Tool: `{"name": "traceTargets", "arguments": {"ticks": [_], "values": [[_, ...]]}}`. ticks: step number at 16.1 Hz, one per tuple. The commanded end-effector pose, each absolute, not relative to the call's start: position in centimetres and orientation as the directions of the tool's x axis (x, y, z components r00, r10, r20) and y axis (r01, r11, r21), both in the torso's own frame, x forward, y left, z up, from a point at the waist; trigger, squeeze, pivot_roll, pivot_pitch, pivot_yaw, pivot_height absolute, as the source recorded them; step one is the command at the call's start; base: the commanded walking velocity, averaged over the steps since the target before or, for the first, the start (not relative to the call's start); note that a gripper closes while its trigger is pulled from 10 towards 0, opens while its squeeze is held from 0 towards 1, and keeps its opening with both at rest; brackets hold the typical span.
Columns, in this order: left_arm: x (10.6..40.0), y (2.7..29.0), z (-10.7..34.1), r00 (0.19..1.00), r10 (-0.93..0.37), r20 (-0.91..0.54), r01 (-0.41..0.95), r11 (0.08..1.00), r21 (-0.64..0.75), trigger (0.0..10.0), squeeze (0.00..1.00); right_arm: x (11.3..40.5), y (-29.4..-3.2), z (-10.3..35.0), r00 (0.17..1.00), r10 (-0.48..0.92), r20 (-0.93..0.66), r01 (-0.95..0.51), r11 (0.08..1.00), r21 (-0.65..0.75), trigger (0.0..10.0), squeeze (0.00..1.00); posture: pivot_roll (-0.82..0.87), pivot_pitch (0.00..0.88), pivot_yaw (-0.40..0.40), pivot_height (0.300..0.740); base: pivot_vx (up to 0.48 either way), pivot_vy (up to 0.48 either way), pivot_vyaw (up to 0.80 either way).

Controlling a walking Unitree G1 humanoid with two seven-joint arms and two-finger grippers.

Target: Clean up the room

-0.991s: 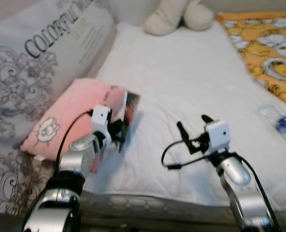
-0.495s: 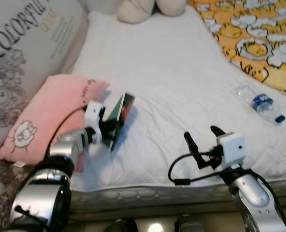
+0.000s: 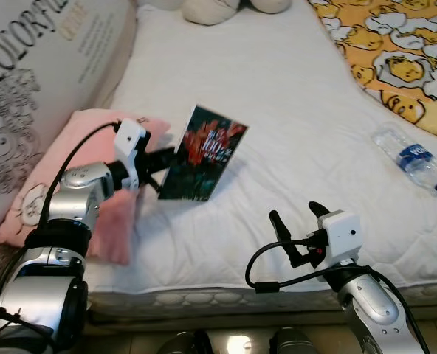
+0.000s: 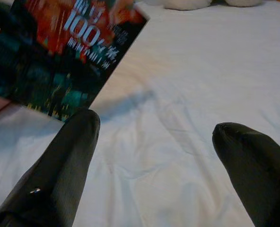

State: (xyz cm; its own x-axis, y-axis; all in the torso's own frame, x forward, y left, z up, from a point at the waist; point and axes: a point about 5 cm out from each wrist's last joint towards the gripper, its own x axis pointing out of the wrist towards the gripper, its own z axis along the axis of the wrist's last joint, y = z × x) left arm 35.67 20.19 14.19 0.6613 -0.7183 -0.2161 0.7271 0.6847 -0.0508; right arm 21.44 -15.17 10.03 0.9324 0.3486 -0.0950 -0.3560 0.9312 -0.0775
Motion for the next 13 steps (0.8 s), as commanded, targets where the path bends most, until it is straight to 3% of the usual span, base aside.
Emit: {"name": "traceTargets", "arguments": {"ticks": [1,3,6,7,10,13], "values": [[35.5,21.3,14.2,0.655,-0.721,-0.228,0.722,0.686,-0.094,10.0,0.00,21.1,-15.2,10.2,0.931,0.352,-0.101,-0.360,0.930,-0.072,10.0,0.00,-0.29,0.103,0.155,0.740,0.000,0.000,0.00],[34.7,22.5,11.5,0.669,-0.668,-0.325,0.647,0.739,-0.188,10.0,0.00,20.7,-15.2,10.0,0.926,0.358,-0.118,-0.367,0.927,-0.072,10.0,0.00,-0.30,0.116,0.151,0.740,0.000,0.000,0.00],[34.1,23.2,9.7,0.690,-0.590,-0.419,0.595,0.792,-0.137,10.0,0.00,20.6,-15.3,10.0,0.924,0.360,-0.126,-0.370,0.926,-0.072,10.0,0.00,-0.30,0.126,0.144,0.740,0.000,0.000,0.00],[34.3,23.3,9.5,0.730,-0.524,-0.438,0.577,0.817,-0.016,10.0,0.00,20.7,-15.3,10.0,0.923,0.362,-0.129,-0.373,0.925,-0.073,10.0,0.00,-0.30,0.133,0.139,0.740,0.000,0.000,0.00],[34.4,22.9,8.5,0.713,-0.404,-0.573,0.631,0.725,0.275,10.0,0.00,20.6,-15.0,10.1,0.913,0.383,-0.141,-0.396,0.915,-0.075,10.0,0.00,-0.30,0.155,0.126,0.740,0.000,0.000,0.00],[34.7,23.6,8.7,0.733,-0.309,-0.606,0.612,0.689,0.389,10.0,0.00,20.2,-15.3,10.2,0.913,0.380,-0.148,-0.394,0.916,-0.078,10.0,0.00,-0.31,0.168,0.126,0.740,0.000,0.000,0.00]]}}
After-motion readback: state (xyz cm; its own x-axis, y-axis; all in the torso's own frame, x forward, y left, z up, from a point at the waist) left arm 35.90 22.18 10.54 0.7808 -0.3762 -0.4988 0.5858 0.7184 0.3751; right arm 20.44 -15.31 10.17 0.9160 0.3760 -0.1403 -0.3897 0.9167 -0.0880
